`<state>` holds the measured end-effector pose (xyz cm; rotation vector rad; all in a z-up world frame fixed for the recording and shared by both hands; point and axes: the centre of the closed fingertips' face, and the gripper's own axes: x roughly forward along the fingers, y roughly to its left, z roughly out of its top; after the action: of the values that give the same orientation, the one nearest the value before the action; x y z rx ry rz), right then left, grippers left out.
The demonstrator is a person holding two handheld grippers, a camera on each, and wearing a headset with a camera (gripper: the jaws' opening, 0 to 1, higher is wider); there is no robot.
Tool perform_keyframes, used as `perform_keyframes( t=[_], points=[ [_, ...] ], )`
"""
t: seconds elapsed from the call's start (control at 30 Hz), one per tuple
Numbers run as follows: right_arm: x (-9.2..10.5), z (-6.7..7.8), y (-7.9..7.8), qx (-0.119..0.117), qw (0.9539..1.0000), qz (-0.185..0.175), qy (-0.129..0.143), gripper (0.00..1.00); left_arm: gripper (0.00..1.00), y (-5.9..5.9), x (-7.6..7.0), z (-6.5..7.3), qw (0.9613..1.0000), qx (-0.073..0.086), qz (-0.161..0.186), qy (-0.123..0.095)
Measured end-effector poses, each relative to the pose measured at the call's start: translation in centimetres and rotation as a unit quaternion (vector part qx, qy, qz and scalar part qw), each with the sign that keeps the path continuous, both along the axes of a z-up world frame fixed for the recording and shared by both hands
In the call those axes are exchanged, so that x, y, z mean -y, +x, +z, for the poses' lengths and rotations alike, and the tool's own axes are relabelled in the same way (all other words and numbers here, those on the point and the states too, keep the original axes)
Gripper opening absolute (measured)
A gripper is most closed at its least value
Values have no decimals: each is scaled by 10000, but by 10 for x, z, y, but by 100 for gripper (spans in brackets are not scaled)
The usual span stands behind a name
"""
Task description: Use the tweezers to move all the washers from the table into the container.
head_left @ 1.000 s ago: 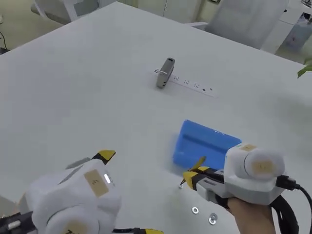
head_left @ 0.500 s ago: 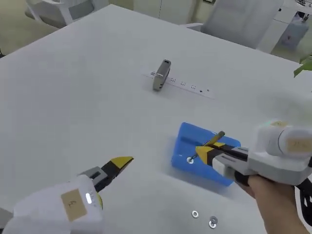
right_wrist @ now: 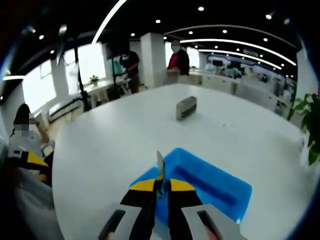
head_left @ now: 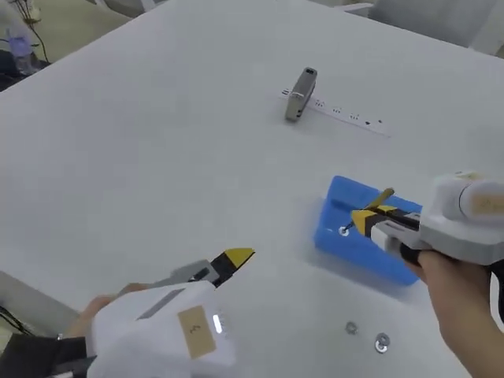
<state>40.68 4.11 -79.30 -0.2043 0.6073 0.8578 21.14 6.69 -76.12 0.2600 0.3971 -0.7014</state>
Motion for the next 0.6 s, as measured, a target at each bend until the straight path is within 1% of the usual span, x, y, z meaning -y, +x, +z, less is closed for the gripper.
perform_keyframes(
  t=[0.03, 0.1, 0.13, 0.23, 0.33, 0.37, 0.47, 0.53, 0.6],
  points=[
    [1, -2, 2, -38, 10000, -3, 3, 4, 99, 1, -1, 0, 10000, 2, 26, 25],
    [0, -10, 4, 3, 9999, 6, -148, 4, 99, 2, -4, -1, 9999, 52, 67, 78],
    [-1, -11, 4, 38, 9998, 33, -196, 4, 99, 2, -4, 0, 9999, 52, 84, 71],
    [0, -17, 5, 12, 9997, 43, -231, 4, 99, 4, -6, -2, 9999, 31, 140, 89],
    [2, -21, 5, 80, 9991, 68, -416, 4, 99, 4, -7, -1, 9998, 28, 164, 91],
    [2, -25, 5, 97, 9988, 100, -462, 4, 99, 4, -7, -1, 9998, 29, 164, 96],
    [-1, -24, 6, 178, 9985, 166, -494, 4, 99, 4, -6, -2, 9998, 22, 148, 110],
    [-1, -25, 4, 194, 9983, 195, -510, 4, 99, 4, -7, -3, 9998, 17, 146, 120],
    [-1, -24, 6, 196, 9985, 168, -485, 4, 99, 4, -7, -3, 9998, 3, 152, 117]
  ],
)
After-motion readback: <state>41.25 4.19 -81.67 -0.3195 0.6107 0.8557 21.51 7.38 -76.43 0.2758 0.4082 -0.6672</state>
